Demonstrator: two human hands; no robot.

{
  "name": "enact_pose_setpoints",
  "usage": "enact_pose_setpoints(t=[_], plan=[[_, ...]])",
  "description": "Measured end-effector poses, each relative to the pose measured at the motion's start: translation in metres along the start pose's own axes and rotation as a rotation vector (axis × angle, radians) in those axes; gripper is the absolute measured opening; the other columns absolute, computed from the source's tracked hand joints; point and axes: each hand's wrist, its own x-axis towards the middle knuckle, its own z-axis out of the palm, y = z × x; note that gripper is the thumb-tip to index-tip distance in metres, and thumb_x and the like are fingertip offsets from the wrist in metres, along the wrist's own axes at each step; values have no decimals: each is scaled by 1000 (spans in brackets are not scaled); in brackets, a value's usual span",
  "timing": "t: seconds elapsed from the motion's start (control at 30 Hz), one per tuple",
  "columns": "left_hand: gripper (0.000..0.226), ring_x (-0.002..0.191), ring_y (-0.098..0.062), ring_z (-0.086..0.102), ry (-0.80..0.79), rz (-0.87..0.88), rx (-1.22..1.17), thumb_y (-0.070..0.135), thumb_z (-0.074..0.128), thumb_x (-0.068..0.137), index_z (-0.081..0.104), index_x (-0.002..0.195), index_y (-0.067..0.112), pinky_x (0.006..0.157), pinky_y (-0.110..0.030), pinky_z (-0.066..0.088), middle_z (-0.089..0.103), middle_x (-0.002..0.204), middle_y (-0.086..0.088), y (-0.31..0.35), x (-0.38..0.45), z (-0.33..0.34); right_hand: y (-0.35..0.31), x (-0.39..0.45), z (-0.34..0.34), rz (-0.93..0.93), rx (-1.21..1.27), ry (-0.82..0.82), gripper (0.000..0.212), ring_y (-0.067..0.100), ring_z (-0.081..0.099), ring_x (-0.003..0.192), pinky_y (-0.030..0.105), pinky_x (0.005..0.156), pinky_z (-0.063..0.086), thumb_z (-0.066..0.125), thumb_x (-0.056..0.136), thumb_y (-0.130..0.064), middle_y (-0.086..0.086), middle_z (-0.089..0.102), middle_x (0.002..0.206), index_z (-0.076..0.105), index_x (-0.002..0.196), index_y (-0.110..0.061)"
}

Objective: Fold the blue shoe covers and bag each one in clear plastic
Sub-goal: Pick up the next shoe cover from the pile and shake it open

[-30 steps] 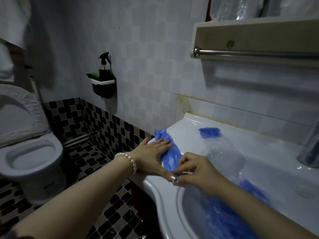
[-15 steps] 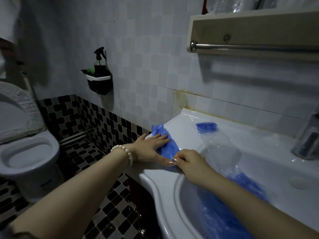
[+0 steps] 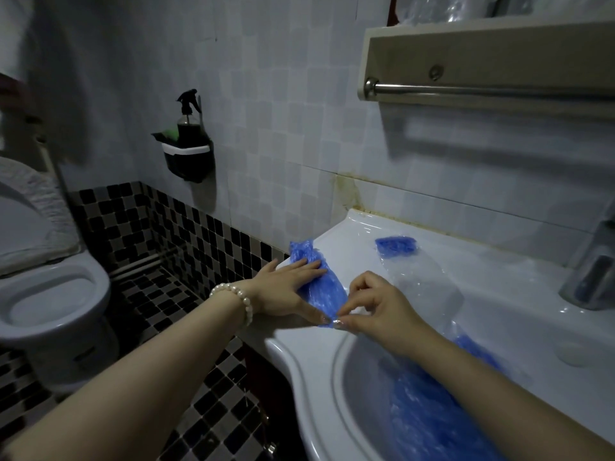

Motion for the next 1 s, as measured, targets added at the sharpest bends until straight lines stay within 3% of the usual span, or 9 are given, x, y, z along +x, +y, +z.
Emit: enact_pose_setpoints(t=[0.17, 0.27, 0.33, 0.43, 0.53, 0.63, 0.8, 0.93, 1.0], plan=[[94, 143, 0, -5, -18, -19, -129, 66, 44, 63, 17, 149, 37, 116, -40, -12, 3, 157, 20, 0, 1, -2, -7, 2, 17, 71, -196, 43, 36, 11, 40, 96, 30, 91, 36, 66, 83, -17, -14, 45, 86, 51, 56, -34], [96, 143, 0, -5, -31, -14, -143, 69, 43, 62, 16, 149, 38, 116, -40, -13, 4, 156, 21, 0, 0, -3, -15, 5, 20, 257, -244, 8, 39, 16, 42, 97, 28, 79, 28, 58, 80, -25, -9, 45, 77, 54, 41, -29], [98, 143, 0, -5, -19, -5, -79, 73, 48, 63, 14, 148, 39, 116, -42, -12, 3, 156, 21, -2, 0, 0, -20, 7, 21, 328, -258, 3, 40, 20, 43, 97, 30, 76, 25, 55, 78, -26, -6, 43, 72, 55, 41, -41], [87, 143, 0, -6, 0, 4, -56, 65, 58, 79, 12, 148, 40, 116, -42, -13, 2, 156, 21, -3, 1, 2, -17, 7, 23, 313, -306, 9, 38, 20, 44, 94, 31, 79, 29, 57, 82, -24, -5, 44, 74, 56, 45, -27], [83, 143, -1, -5, -10, 0, -68, 57, 59, 82, 13, 148, 39, 116, -41, -13, 2, 157, 20, -2, 1, -1, -7, 1, 16, 146, 16, 63, 19, 10, 50, 79, 26, 74, 40, 71, 76, -21, -8, 50, 79, 61, 67, -34], [83, 143, -1, -5, -27, -10, -99, 57, 61, 81, 14, 148, 39, 115, -39, -14, 3, 156, 21, -1, 1, -3, 0, -6, 4, 33, 237, -49, 24, -3, 53, 72, 14, 69, 44, 80, 70, -6, -8, 50, 83, 72, 87, -22], [96, 143, 1, -6, -39, -12, -91, 68, 59, 66, 15, 147, 40, 115, -40, -13, 4, 156, 21, -3, 2, -1, -2, 6, 7, 77, -38, 32, 16, 9, 50, 88, 24, 81, 40, 81, 70, -28, -15, 49, 80, 69, 64, -35], [90, 143, 1, -4, -50, -20, -190, 62, 44, 62, 19, 146, 41, 115, -40, -13, 7, 156, 22, -1, 3, -4, -15, 9, 16, 169, -344, -14, 39, 15, 38, 98, 29, 78, 24, 57, 90, -29, -10, 42, 86, 45, 53, -29], [89, 143, 2, -4, -55, -15, -209, 64, 42, 63, 20, 146, 41, 115, -40, -14, 7, 156, 22, 0, 3, -5, -20, 11, 19, 250, -423, -41, 37, 22, 38, 108, 29, 79, 24, 46, 93, -26, -3, 46, 99, 45, 57, -24]])
